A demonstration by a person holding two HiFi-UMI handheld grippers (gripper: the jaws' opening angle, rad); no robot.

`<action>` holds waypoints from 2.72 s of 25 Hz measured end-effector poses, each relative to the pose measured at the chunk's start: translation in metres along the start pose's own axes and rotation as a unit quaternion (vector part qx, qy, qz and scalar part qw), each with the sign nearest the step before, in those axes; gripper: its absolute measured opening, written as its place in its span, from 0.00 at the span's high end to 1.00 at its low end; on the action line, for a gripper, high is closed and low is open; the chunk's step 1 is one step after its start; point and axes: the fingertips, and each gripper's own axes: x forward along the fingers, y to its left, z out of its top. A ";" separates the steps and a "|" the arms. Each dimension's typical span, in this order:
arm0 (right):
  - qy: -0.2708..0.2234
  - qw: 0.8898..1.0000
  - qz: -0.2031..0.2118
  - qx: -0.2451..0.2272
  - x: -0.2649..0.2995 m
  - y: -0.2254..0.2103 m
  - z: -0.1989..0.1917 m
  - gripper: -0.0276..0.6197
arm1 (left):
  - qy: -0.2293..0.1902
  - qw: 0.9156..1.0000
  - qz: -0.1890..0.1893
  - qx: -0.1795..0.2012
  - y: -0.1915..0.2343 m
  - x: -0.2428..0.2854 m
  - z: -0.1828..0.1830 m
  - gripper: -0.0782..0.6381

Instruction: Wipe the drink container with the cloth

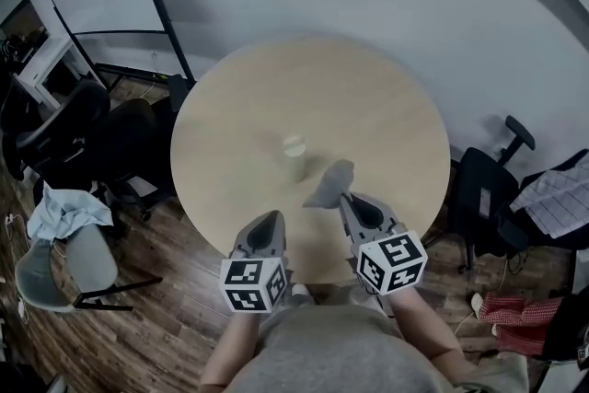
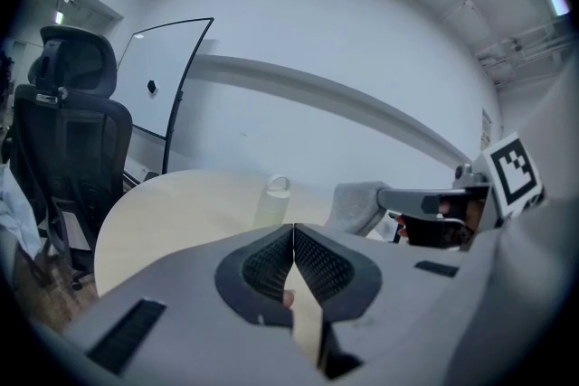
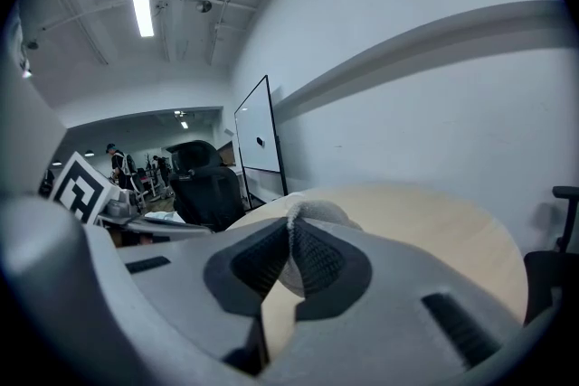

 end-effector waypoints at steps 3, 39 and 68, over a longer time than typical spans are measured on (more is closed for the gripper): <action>0.008 1.000 -0.001 -0.008 0.018 -0.006 0.003 0.95 | 0.001 1.000 -0.003 -0.004 0.010 0.004 0.002 0.89; 0.156 0.983 0.069 -0.071 0.171 -0.050 -0.075 0.95 | 0.021 0.998 0.046 -0.040 0.039 0.049 -0.012 0.89; 0.197 0.979 0.018 -0.055 0.162 -0.061 -0.139 0.95 | 0.027 0.997 0.054 -0.049 0.037 0.044 -0.024 0.89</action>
